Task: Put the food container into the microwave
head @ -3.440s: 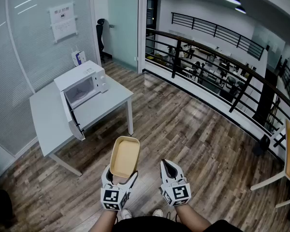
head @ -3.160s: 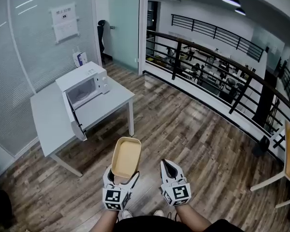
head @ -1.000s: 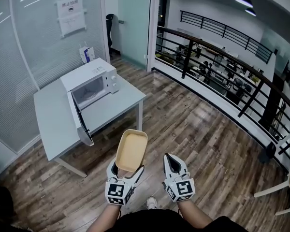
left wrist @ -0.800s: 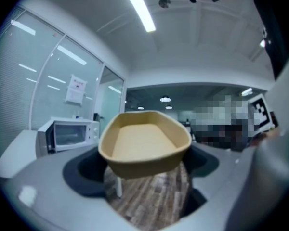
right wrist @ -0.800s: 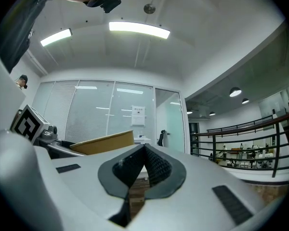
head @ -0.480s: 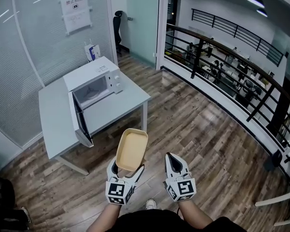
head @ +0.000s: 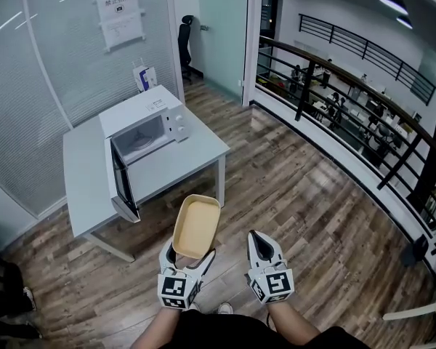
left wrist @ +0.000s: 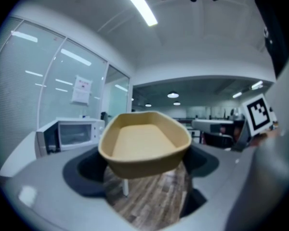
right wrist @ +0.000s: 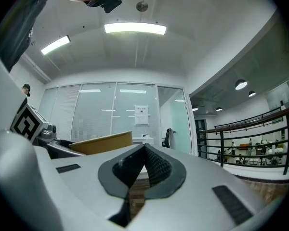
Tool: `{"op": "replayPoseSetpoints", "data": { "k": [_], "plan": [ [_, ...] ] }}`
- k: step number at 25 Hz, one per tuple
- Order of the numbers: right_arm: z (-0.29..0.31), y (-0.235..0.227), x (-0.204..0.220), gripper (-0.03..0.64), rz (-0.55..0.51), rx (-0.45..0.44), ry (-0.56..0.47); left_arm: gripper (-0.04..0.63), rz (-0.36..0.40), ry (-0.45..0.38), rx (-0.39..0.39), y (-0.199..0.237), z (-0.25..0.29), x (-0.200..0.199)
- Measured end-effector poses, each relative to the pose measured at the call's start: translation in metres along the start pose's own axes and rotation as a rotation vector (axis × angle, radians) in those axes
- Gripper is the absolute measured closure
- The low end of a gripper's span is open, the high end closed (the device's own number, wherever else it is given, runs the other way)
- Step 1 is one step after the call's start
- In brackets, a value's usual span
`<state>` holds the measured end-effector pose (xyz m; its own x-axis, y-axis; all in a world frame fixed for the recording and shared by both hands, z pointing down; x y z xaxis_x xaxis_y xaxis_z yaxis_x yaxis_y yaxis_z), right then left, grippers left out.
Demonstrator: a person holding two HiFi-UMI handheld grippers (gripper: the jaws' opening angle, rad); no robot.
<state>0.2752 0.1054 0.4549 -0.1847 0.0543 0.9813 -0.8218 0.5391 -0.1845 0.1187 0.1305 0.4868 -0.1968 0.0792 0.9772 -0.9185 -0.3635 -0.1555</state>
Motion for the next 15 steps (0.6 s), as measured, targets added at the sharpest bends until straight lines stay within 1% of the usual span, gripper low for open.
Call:
{"op": "replayPoseSetpoints", "data": {
  "k": [7,15],
  "plan": [
    [0.023,-0.014,-0.001,0.618,-0.005,0.006,-0.007,0.109,-0.007,-0.004,-0.011,0.013,0.021,0.000],
    [0.074,-0.020,-0.004,0.618,-0.030,-0.011,-0.004,0.109,-0.010,-0.008,-0.014,0.044,0.059,0.001]
  ]
}}
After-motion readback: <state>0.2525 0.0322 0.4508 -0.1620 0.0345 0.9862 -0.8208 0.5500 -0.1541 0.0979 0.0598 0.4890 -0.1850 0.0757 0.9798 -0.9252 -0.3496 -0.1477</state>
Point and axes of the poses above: the fingertips, and each gripper's own axes: z forward along the fingers, y to its left, x out of its underside, the point moved 1 cm from there along -z, backward along the fingers, and after that the axes turned 10 degrees about z, right-handed, at the moved point
